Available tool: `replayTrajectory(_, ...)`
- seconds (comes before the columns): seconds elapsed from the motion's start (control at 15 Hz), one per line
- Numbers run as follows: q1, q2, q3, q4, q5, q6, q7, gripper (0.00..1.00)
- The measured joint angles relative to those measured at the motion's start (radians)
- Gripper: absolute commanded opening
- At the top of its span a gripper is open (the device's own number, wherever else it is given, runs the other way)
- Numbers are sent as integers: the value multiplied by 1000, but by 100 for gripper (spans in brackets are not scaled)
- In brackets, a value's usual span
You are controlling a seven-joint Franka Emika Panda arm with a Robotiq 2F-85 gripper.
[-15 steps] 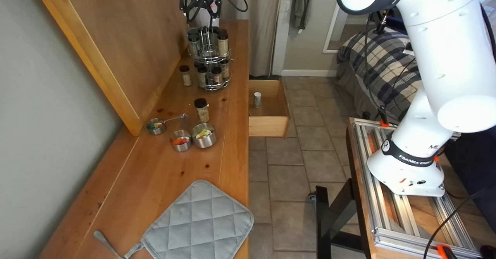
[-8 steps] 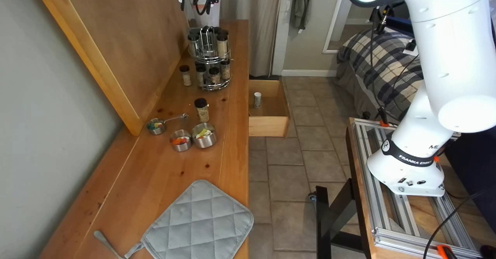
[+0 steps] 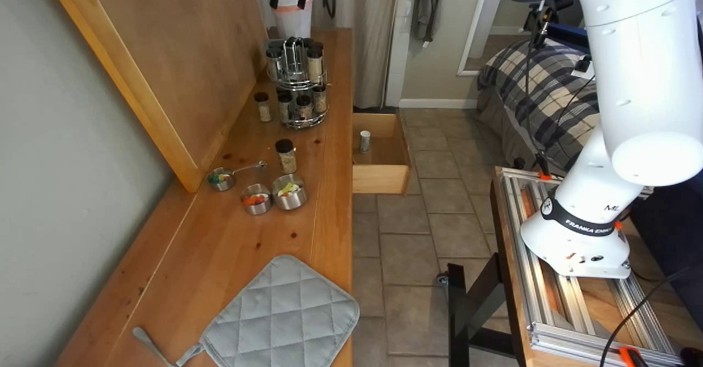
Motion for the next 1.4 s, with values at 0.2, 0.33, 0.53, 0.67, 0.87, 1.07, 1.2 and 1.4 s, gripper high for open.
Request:
replayTrajectory(0.2, -50, 1, 34, 1, 33, -51, -176, 100)
replayTrajectory(0.33, -70, 4, 54, 5, 38, -103, -274, 100)
replayTrajectory(0.53, -70, 20, 72, 33, 33, -205, -395, 100)
replayTrajectory(0.67, -51, 37, 71, 67, 5, -278, -457, 100)
replayTrajectory(0.87, -15, 66, 67, 135, -75, -369, -543, 100)
replayTrajectory(1.07, 12, 97, 63, 206, -163, -401, -653, 100)
replayTrajectory(1.2, 24, 118, 62, 240, -215, -397, -731, 100)
replayTrajectory(1.4, 34, 155, 60, 274, -261, -320, -843, 100)
